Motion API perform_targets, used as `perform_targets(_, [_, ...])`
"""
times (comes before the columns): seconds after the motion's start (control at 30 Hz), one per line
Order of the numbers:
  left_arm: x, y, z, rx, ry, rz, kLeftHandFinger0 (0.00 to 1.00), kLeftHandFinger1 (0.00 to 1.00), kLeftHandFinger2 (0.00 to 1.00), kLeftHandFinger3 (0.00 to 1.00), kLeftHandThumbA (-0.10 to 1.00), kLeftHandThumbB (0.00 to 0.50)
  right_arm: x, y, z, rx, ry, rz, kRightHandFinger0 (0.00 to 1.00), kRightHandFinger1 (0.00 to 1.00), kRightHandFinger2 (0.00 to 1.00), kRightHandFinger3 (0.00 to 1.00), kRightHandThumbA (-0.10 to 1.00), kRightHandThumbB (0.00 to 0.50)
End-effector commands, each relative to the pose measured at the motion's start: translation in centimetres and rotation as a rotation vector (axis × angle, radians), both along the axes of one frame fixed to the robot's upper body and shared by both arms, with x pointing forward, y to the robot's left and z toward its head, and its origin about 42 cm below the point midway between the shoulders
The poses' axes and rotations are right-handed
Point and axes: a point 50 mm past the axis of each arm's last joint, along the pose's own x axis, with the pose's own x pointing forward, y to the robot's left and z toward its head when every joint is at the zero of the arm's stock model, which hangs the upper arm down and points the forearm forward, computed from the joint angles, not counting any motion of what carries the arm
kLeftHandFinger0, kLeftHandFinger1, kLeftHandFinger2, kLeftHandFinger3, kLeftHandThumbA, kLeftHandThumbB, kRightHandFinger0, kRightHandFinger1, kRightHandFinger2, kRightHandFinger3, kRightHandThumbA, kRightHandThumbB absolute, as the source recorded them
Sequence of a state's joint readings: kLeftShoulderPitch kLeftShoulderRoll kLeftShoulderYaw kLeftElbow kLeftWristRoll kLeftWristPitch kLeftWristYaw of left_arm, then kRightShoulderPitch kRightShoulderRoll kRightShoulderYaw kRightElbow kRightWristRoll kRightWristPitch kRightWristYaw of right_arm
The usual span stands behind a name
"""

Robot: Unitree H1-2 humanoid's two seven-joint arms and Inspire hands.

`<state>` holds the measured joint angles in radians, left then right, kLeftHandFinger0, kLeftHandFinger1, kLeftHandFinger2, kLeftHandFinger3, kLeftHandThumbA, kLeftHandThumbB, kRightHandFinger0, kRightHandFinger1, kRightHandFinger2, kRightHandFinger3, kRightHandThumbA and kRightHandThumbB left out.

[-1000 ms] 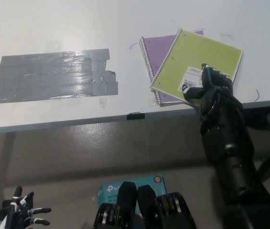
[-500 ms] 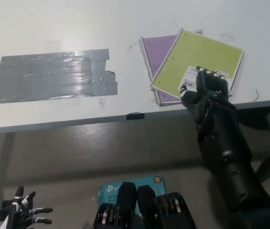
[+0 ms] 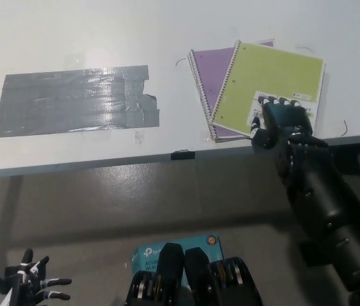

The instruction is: The robot uses its right hand to align two notebooks stacked together until they are fully overlapped

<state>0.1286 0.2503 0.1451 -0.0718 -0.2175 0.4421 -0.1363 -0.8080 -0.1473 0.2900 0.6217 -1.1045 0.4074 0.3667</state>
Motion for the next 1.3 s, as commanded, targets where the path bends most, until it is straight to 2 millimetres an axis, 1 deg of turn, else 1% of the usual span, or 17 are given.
perform_targets(0.0, [-0.3,0.7,0.4,0.025,-0.026,-0.033,0.41,0.45,0.56,1.0,1.0,0.5,-0.7,-2.9,-2.5,0.029,0.172,-0.007,1.0,1.0,1.0,1.0,1.0,0.437])
perform_targets(0.07, [-0.4,0.8,0.4,0.025,-0.022,-0.034,0.41,0.45,0.56,1.0,1.0,0.5,-0.7,-3.2,-2.5,0.025,0.176,-0.009,1.0,1.0,1.0,1.0,1.0,0.446])
perform_targets(0.13, [-0.7,0.7,0.4,0.021,-0.019,-0.033,0.41,0.46,0.57,1.0,1.0,0.5,-0.7,-4.1,-2.6,0.005,0.2,-0.004,1.0,1.0,1.0,1.0,1.0,0.489])
perform_targets(0.17, [-0.7,0.7,0.4,0.022,-0.018,-0.032,0.41,0.47,0.57,1.0,1.0,0.5,-0.7,-4.3,-2.7,0.002,0.204,-0.001,1.0,1.0,1.0,1.0,1.0,0.491])
perform_targets(0.27, [-0.6,0.7,0.3,0.03,-0.018,-0.034,0.5,0.5,0.56,1.0,1.0,0.5,-0.9,-4.7,-3.2,0.013,0.209,0.006,1.0,1.0,1.0,1.0,1.0,0.5])
perform_targets(0.33, [-0.5,0.7,0.3,0.03,-0.014,-0.033,0.51,0.49,0.55,1.0,1.0,0.5,-1.2,-4.8,-3.7,0.012,0.215,0.027,1.0,1.0,1.0,1.0,1.0,0.5])
perform_targets(0.5, [-0.5,0.9,0.4,0.037,-0.019,-0.053,0.49,0.5,0.58,1.0,1.0,0.5,-2.0,-3.8,-4.8,-0.051,0.222,0.134,1.0,1.0,1.0,1.0,1.0,0.5])
perform_targets(0.57, [-0.7,1.0,0.3,0.038,-0.015,-0.054,0.49,0.49,0.57,1.0,1.0,0.5,-2.3,-3.4,-5.3,-0.071,0.223,0.172,1.0,1.0,1.0,1.0,1.0,0.5])
perform_targets(0.6, [-0.6,0.9,0.4,0.04,-0.01,-0.054,0.42,0.48,0.56,1.0,1.0,0.5,-2.5,-3.4,-5.5,-0.088,0.216,0.211,1.0,1.0,1.0,1.0,1.0,0.5])
perform_targets(0.63, [-0.6,0.9,0.4,0.04,-0.01,-0.055,0.41,0.47,0.56,1.0,1.0,0.5,-2.7,-3.1,-5.7,-0.1,0.213,0.231,1.0,1.0,1.0,1.0,1.0,0.5])
perform_targets(0.7, [-0.4,1.0,0.4,0.044,-0.011,-0.058,0.4,0.47,0.55,1.0,1.0,0.5,-2.9,-2.9,-6.0,-0.104,0.209,0.254,1.0,1.0,1.0,1.0,1.0,0.5])
perform_targets(0.8, [-0.3,1.0,0.3,0.042,-0.012,-0.06,0.44,0.48,0.55,1.0,1.0,0.5,-3.2,-2.6,-6.2,-0.117,0.166,0.308,1.0,1.0,1.0,1.0,1.0,0.5])
perform_targets(1.0, [-0.4,0.9,0.4,0.042,-0.014,-0.068,0.41,0.47,0.55,1.0,1.0,0.5,-3.3,-3.0,-6.1,-0.183,0.158,0.365,1.0,1.0,1.0,1.0,1.0,0.5])
perform_targets(1.13, [-0.4,0.9,0.4,0.046,-0.014,-0.074,0.38,0.47,0.56,1.0,1.0,0.5,-3.0,-3.9,-5.4,-0.288,0.129,0.403,1.0,1.0,1.0,1.0,1.0,0.5])
perform_targets(1.17, [-0.5,0.9,0.5,0.044,-0.013,-0.072,0.37,0.47,0.57,1.0,1.0,0.5,-2.6,-4.6,-5.0,-0.331,0.121,0.407,1.0,1.0,1.0,1.0,1.0,0.5])
perform_targets(1.23, [-0.5,0.9,0.5,0.044,-0.013,-0.071,0.37,0.47,0.57,1.0,1.0,0.5,-2.5,-4.6,-5.0,-0.337,0.119,0.409,1.0,1.0,1.0,1.0,1.0,0.5])
perform_targets(1.27, [-0.5,0.9,0.5,0.041,-0.014,-0.064,0.36,0.46,0.56,1.0,1.0,0.5,-2.0,-5.3,-4.3,-0.387,0.116,0.401,1.0,1.0,1.0,1.0,1.0,0.5])
